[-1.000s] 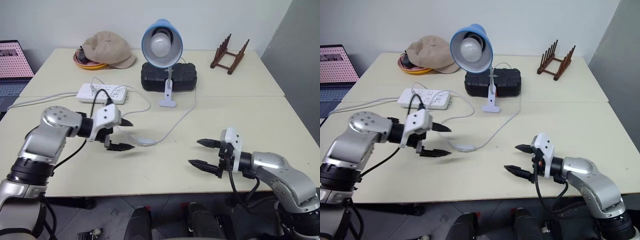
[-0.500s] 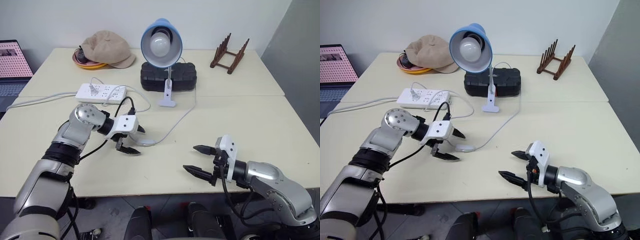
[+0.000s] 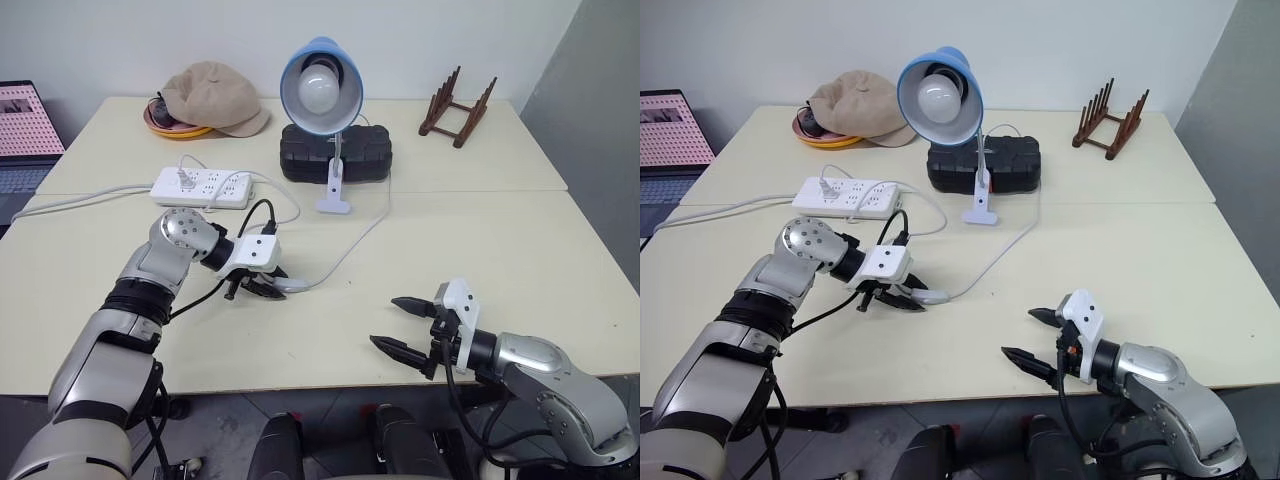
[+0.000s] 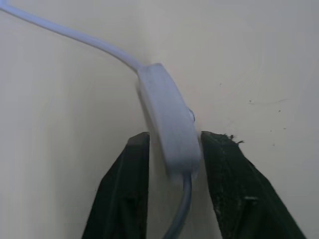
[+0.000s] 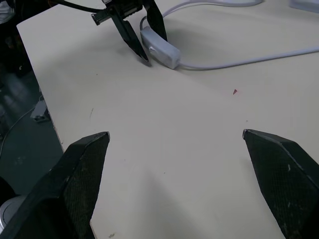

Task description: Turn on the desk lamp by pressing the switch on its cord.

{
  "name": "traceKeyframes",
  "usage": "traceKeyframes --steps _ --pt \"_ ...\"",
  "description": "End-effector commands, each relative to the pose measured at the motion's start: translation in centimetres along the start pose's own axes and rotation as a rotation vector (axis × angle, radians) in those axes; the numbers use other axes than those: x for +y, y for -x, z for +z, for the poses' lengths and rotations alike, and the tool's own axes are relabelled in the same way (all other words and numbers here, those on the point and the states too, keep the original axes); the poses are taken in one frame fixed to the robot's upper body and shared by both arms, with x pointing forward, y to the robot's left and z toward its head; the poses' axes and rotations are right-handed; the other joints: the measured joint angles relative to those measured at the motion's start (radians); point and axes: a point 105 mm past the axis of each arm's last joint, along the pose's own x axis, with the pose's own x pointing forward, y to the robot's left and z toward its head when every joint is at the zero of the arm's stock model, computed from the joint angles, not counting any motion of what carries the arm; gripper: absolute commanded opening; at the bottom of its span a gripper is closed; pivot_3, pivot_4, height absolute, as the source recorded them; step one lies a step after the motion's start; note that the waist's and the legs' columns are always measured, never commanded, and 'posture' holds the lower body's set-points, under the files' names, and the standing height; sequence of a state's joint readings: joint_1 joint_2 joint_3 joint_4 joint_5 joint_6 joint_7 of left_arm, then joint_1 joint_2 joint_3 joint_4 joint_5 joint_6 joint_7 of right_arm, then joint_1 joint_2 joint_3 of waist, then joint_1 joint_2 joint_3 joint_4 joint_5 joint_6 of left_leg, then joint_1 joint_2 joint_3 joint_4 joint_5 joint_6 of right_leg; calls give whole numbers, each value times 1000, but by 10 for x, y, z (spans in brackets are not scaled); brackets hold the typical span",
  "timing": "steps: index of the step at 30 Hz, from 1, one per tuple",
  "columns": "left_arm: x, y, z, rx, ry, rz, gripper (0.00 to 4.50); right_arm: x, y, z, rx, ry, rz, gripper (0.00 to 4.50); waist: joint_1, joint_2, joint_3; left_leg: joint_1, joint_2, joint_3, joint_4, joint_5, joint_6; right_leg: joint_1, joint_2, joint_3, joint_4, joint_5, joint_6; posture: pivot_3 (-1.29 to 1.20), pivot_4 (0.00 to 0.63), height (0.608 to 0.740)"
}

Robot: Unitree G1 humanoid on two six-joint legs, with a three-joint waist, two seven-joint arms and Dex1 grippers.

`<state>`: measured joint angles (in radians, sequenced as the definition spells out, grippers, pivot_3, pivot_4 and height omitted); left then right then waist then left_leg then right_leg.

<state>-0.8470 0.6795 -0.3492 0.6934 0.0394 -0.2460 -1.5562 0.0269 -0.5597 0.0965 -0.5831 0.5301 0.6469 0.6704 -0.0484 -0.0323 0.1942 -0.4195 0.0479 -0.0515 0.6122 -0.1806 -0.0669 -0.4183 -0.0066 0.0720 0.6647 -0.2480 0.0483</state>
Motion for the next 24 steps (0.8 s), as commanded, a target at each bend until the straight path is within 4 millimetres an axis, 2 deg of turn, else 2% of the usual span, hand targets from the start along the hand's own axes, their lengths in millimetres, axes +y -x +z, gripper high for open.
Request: traceKeyframes --steps 1,2,11,15,16,17,18,22,24 --pt "10 8 9 -4 -36 36 580 -4 3 8 -35 29 -16 4500 0 0 0 0 0 0 0 0 0 0 0 0 0 0 0 0 150 740" --pt "9 8 8 3 -36 32 406 -5 3 8 -36 28 -16 4500 0 0 0 0 0 0 0 0 0 0 0 0 0 0 0 0 150 740" --pt "7 14 5 19 -8 21 421 -4 5 11 -36 22 -5 4500 0 0 0 0 0 0 0 0 0 0 0 0 0 2 3 0 150 740" --pt "12 13 11 -34 15 62 421 -5 4 15 -37 27 -1 4500 0 0 0 0 0 0 0 0 0 0 0 0 0 2 3 0 150 740" --pt "11 13 13 -47 22 53 771 -4 4 16 -37 28 1 4500 0 0 0 0 0 0 0 0 0 0 0 0 0 2 3 0 150 740" --pt "9 13 13 -53 27 46 771 -5 4 16 -38 28 2 4500 0 0 0 0 0 0 0 0 0 0 0 0 0 2 3 0 150 740" --pt "8 13 13 -51 27 38 1133 -4 4 17 -37 28 3 4500 0 0 0 0 0 0 0 0 0 0 0 0 0 2 3 0 150 740" --pt "6 15 8 -14 15 48 1899 -3 3 19 -34 26 11 4500 0 0 0 0 0 0 0 0 0 0 0 0 0 2 3 0 150 740" --pt "3 17 7 -6 13 33 1899 -2 3 20 -35 26 15 4500 -1 0 0 0 0 0 0 0 0 0 0 0 1 2 4 0 150 740"
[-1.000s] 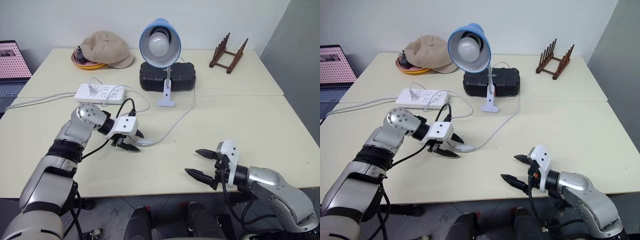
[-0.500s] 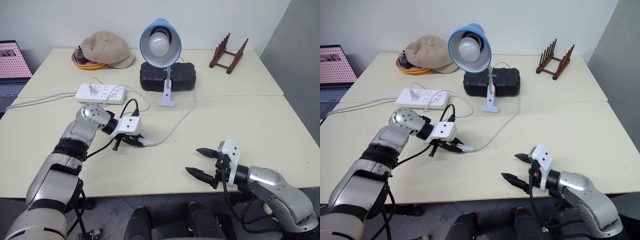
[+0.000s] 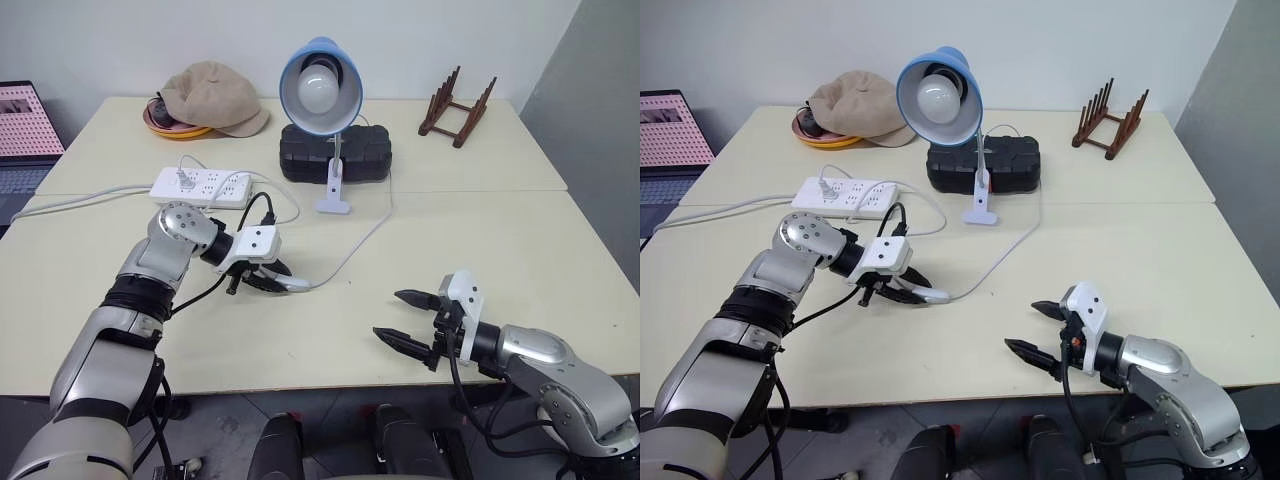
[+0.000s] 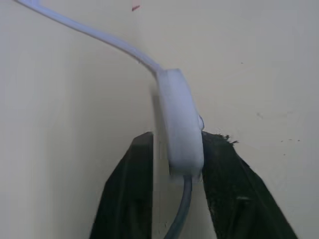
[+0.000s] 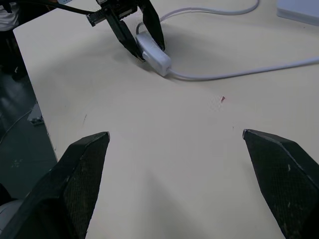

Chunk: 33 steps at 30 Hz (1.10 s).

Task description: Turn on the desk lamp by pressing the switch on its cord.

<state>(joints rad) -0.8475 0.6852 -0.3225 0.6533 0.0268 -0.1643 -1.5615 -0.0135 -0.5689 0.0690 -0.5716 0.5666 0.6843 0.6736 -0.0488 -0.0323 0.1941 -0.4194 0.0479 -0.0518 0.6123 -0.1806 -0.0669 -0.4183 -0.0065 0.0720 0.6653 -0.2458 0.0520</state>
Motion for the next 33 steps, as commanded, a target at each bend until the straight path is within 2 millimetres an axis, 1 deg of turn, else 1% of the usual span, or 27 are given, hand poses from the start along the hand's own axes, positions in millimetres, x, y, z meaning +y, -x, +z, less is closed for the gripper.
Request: traceKeyframes --steps 1,7,12,14,16,18,19,20,23,25,28,29,32,33 --pt "-1 11 2 15 -32 7 1899 5 1 13 -31 33 18 4500 -1 0 0 0 0 0 0 0 0 0 0 0 0 0 0 0 150 740" --pt "-3 13 -8 62 -44 6 1899 7 1 15 -30 30 25 4500 0 0 0 0 0 0 0 0 0 0 0 0 0 0 0 0 150 740" --pt "0 11 -3 23 -37 20 1899 8 0 15 -29 26 25 4500 0 0 0 0 0 0 0 0 0 0 0 0 0 0 0 0 150 740" --pt "0 11 -1 14 -39 17 1540 8 0 15 -30 24 26 4500 -1 0 0 0 0 0 0 0 0 0 0 0 0 0 0 0 150 740" --pt "1 11 0 5 -36 20 1276 8 0 15 -29 23 26 4500 0 0 0 0 0 0 0 0 0 0 0 0 0 0 0 0 150 740" --pt "1 12 1 -1 -31 20 707 8 0 14 -29 22 25 4500 0 0 0 0 0 0 0 0 0 0 0 0 0 0 0 0 150 740" --pt "1 12 1 -2 -30 20 506 8 0 14 -29 22 24 4500 0 0 0 0 0 0 0 0 0 0 0 0 0 0 0 0 150 740" --pt "1 12 1 -2 -29 19 381 8 0 14 -29 21 24 4500 0 0 0 0 0 0 0 0 0 0 0 0 0 0 0 0 150 740" --pt "-2 13 1 -14 -9 8 369 8 0 14 -36 11 20 4500 -1 0 0 0 0 0 0 0 0 0 0 0 0 0 0 0 150 740" --pt "-1 14 9 -81 73 5 369 6 1 15 -52 -14 12 4500 -1 0 0 0 0 0 0 0 0 0 0 0 0 0 0 0 150 740" --pt "11 15 44 -326 353 12 369 2 2 23 -143 -158 -8 4500 -2 0 0 0 0 -1 0 0 0 0 0 0 1 0 0 0 150 740" --pt "10 15 55 -388 427 -10 369 1 2 26 -178 -216 -12 4500 -1 0 0 0 0 -1 0 0 0 0 0 0 1 0 0 0 150 740" --pt "4 12 77 -499 548 -49 369 -2 3 33 -270 -372 -21 4500 -3 0 0 0 0 -2 1 0 0 1 0 -1 1 0 1 0 150 740" --pt "2 12 87 -557 603 -70 369 -2 3 36 -311 -435 -16 4500 -5 0 0 0 0 -2 1 0 0 1 0 -1 1 0 1 0 150 740"
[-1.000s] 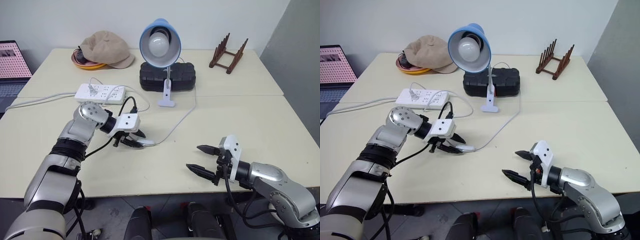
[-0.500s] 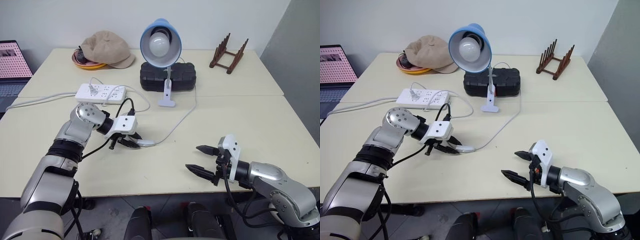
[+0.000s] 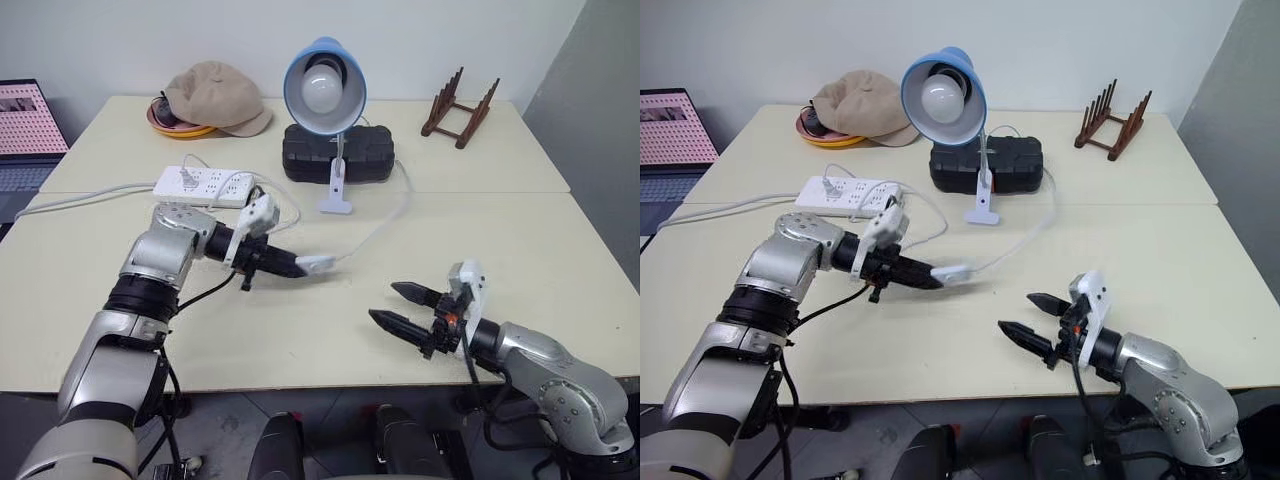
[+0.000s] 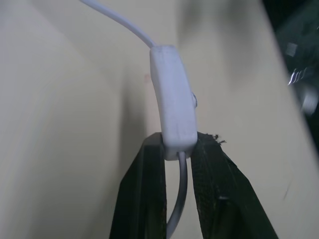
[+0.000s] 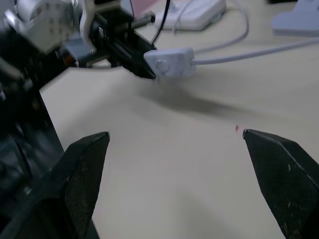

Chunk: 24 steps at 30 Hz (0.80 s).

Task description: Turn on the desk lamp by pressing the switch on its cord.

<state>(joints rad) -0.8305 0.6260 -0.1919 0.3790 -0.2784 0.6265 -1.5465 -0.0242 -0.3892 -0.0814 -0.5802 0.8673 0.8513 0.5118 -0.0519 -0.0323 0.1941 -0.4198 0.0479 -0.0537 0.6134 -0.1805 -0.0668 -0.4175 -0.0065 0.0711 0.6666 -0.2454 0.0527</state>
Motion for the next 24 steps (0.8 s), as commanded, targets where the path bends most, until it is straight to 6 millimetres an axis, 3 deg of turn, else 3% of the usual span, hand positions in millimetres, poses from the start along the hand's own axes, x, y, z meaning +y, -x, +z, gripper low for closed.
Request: traceKeyframes --steps 1,8,13,24 --pt "-24 -10 30 -184 159 -69 369 3 2 17 -141 -183 12 4500 -2 0 0 0 0 0 0 0 0 0 0 0 0 0 0 0 150 740" --pt "-58 -29 50 -340 371 -201 369 20 -1 45 -297 -381 127 4500 -5 0 0 4 0 0 1 0 0 1 0 0 6 0 0 0 150 740" --pt "-66 -37 49 -354 387 -209 369 31 -7 55 -313 -419 192 4500 -7 0 0 7 0 -1 1 1 2 1 1 0 10 -3 -5 0 150 740" --pt "-67 -34 49 -360 399 -205 369 34 -15 55 -287 -414 212 4500 -6 0 0 6 0 -1 1 1 2 0 1 1 9 -4 -6 0 150 740"
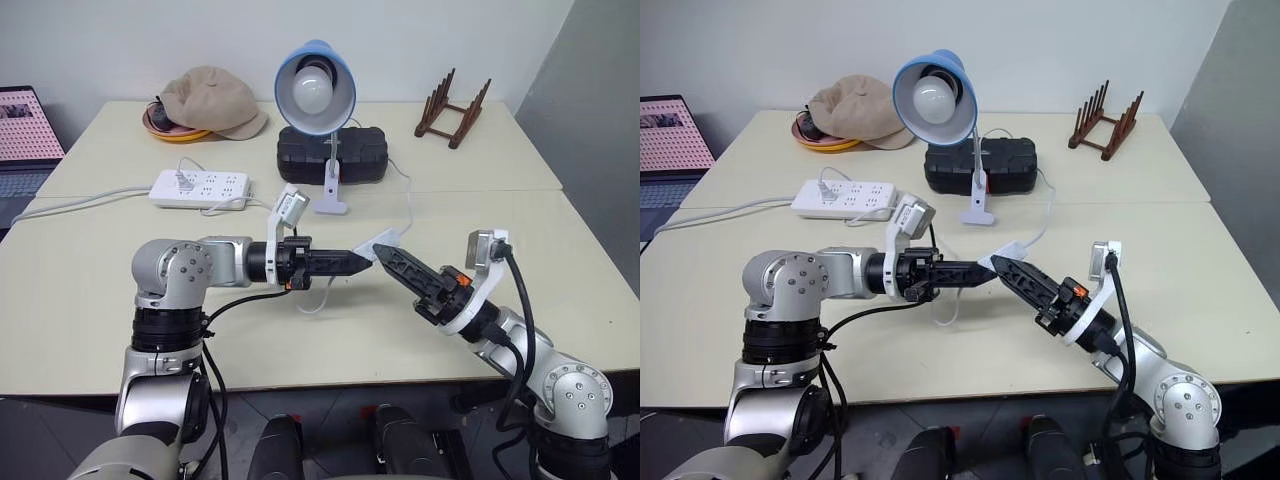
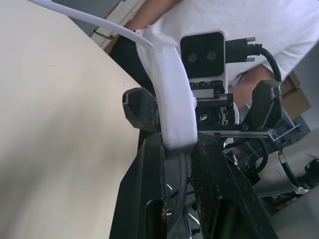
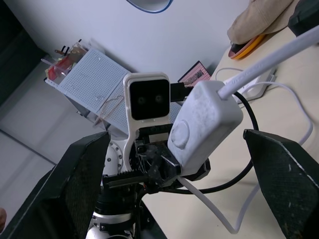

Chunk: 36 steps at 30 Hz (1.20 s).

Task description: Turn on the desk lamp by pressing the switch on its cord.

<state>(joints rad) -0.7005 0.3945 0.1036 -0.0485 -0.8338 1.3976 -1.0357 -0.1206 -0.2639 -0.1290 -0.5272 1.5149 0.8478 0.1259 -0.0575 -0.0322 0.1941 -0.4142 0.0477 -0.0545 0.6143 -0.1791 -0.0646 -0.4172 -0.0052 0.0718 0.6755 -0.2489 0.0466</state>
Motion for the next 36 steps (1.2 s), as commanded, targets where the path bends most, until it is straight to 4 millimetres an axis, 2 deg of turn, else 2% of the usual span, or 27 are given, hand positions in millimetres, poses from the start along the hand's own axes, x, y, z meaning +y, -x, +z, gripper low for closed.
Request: traceKeyframes --steps 1,3,6,16,22,32,36 --pt "-10 1 5 -2 -50 -25 369 10 -3 3 -3 6 55 4500 0 0 0 -1 0 0 0 0 0 -1 0 0 0 0 0 0 150 740" --pt "-11 1 4 2 -47 -30 369 9 -4 4 -6 3 55 4500 0 0 0 -1 0 0 0 0 0 -1 0 0 0 0 0 0 150 740" --pt "-12 1 2 8 -43 -35 369 9 -4 4 -7 0 56 4011 0 0 0 -1 0 0 0 0 0 -1 0 0 0 0 0 0 150 740" --pt "-11 3 3 7 -45 -28 369 10 -3 0 12 0 63 1737 0 0 0 -2 0 0 0 0 0 -2 0 0 -1 0 -1 0 150 740" --pt "-11 3 3 7 -47 -27 369 11 -2 -5 35 3 69 560 0 0 0 -2 0 0 -1 0 0 -3 0 0 -1 -1 -1 0 150 740" --pt "-10 5 3 7 -51 -17 369 8 -3 -6 47 18 53 526 0 0 0 -3 0 0 -1 0 0 -3 0 0 -2 -1 -1 0 150 740" --pt "-7 7 4 17 -84 7 369 5 4 -9 78 25 38 526 0 0 0 -3 0 0 -1 0 0 -3 0 0 -2 -1 -1 0 150 740"
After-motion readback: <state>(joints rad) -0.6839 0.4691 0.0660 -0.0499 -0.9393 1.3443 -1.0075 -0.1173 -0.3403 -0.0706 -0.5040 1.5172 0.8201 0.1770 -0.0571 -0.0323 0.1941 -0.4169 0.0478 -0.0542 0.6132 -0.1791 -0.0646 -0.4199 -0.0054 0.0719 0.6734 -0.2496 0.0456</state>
